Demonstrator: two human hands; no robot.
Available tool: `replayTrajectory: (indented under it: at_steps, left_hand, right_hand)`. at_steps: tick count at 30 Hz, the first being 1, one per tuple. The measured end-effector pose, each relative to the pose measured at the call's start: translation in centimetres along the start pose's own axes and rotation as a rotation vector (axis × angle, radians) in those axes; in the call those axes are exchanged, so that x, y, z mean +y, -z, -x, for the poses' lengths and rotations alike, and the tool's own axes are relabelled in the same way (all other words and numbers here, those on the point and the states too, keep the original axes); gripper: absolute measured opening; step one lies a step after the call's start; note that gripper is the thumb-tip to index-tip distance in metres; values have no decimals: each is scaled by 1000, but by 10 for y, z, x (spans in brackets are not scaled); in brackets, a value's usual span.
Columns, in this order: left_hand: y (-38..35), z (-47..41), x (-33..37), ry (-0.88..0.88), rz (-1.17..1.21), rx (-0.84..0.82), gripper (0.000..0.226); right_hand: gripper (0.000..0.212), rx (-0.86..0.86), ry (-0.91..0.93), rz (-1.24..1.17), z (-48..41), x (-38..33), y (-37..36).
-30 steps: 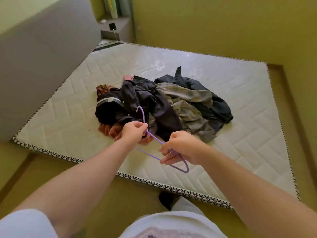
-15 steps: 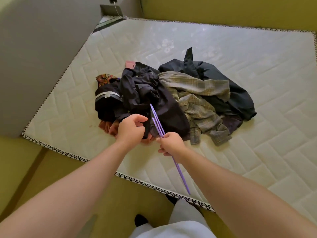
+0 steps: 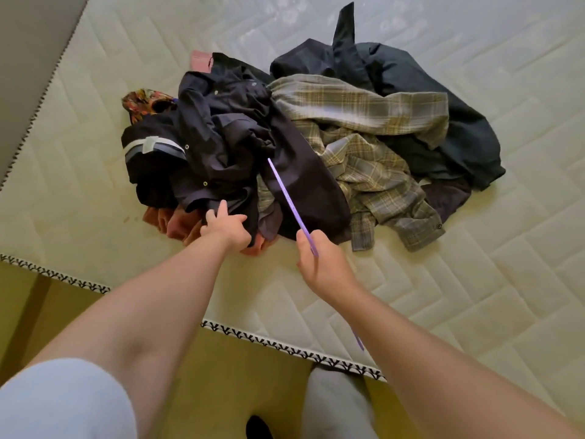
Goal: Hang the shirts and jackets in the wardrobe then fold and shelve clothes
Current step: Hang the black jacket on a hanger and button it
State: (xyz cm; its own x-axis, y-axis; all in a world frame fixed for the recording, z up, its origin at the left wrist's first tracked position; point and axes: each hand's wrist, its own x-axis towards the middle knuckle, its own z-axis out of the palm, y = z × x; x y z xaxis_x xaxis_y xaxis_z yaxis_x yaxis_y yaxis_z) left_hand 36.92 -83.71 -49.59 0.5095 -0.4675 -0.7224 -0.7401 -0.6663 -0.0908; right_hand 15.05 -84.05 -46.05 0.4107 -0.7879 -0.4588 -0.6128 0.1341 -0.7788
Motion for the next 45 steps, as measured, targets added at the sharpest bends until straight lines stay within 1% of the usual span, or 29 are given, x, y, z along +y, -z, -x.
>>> replayTrajectory:
  at_steps: [2, 4, 6, 8, 9, 11, 13, 15, 17, 18, 19, 21, 23, 24, 26, 29, 30, 32, 33, 35, 36, 37, 39, 41, 42, 43, 45]
  left_hand:
    - [-5, -17, -2, 13, 5, -8, 66]
    - [-6, -24, -8, -12, 128, 66, 61]
    - [-3, -21, -18, -19, 393, 245, 46]
    - [11, -1, -30, 34, 598, 436, 29]
    - [21, 12, -39, 45, 668, 515, 29]
    - [43, 42, -61, 4, 771, 639, 32]
    - [60, 77, -86, -41, 796, 747, 31]
    - [75, 112, -112, -51, 826, 859, 32]
    - [85, 144, -138, -28, 903, 919, 33]
    - [89, 159, -151, -24, 976, 921, 34]
    - [92, 172, -164, -27, 1068, 905, 37]
    - [96, 196, -185, -11, 1291, 824, 41]
    - [96, 220, -201, 11, 1482, 709, 42]
    - [94, 231, -208, -18, 1529, 644, 43]
    - [89, 250, -217, -132, 1546, 510, 44]
    - [73, 277, -225, -287, 1557, 351, 44]
    - [67, 284, -226, -320, 1559, 299, 42]
    - [54, 299, -225, -364, 1548, 198, 37]
    - [48, 305, -225, -375, 1540, 166, 36]
    - [37, 315, -225, -387, 1521, 142, 32]
    - [32, 319, -224, -381, 1511, 128, 31]
    - [28, 323, -225, -360, 1507, 103, 29]
    - [17, 327, -228, -254, 1543, 14, 22]
    - [4, 328, -233, -88, 1628, -155, 14]
    - [-2, 327, -236, -7, 1670, -249, 14]
    - [-7, 324, -238, 59, 1708, -331, 17]
    - [-13, 314, -237, 117, 1786, -465, 41]
  right_hand:
    - [38, -1, -7, -29, -6, 5, -9]
    - [36, -3, -9, -51, -9, 5, -15]
    - [36, -21, -21, -64, -11, -1, -20]
    - [36, -51, -43, -67, -10, -15, -22]
    - [36, -57, -43, -60, -8, -24, -23]
    - [34, -63, -19, -34, -5, -47, -24]
    - [31, -62, 9, -8, 1, -73, -25]
    - [26, -62, 24, -31, 8, -102, -27]
    - [23, -84, -1, -51, 16, -130, -33]
    - [23, -95, -20, -64, 21, -144, -38]
    - [25, -88, -54, -114, 26, -156, -44]
    - [38, -79, -135, -237, 38, -179, -58]
    - [44, -119, -106, -205, 56, -198, -72]
    - [45, -139, -89, -200, 66, -206, -80]
    - [48, -170, -99, -231, 81, -221, -92]
    - [67, -116, -107, -110, 90, -237, -108]
    - [69, -108, -114, -108, 93, -241, -111]
    - [61, -151, -154, -149, 100, -244, -119]
    - [53, -186, -175, -145, 105, -242, -123]
    - [30, -231, -183, -77, 114, -235, -131]
    - [23, -231, -178, -32, 118, -231, -133]
    - [22, -226, -165, 11, 122, -228, -135]
    - [18, -236, -131, 72, 128, -227, -134]
    - [8, -220, -120, 51, 135, -227, -130]
    - [8, -204, -126, 18, 138, -227, -126]
    - [11, -196, -125, -1, 144, -228, -122]
    - [16, -212, -81, 3, 156, -232, -114]
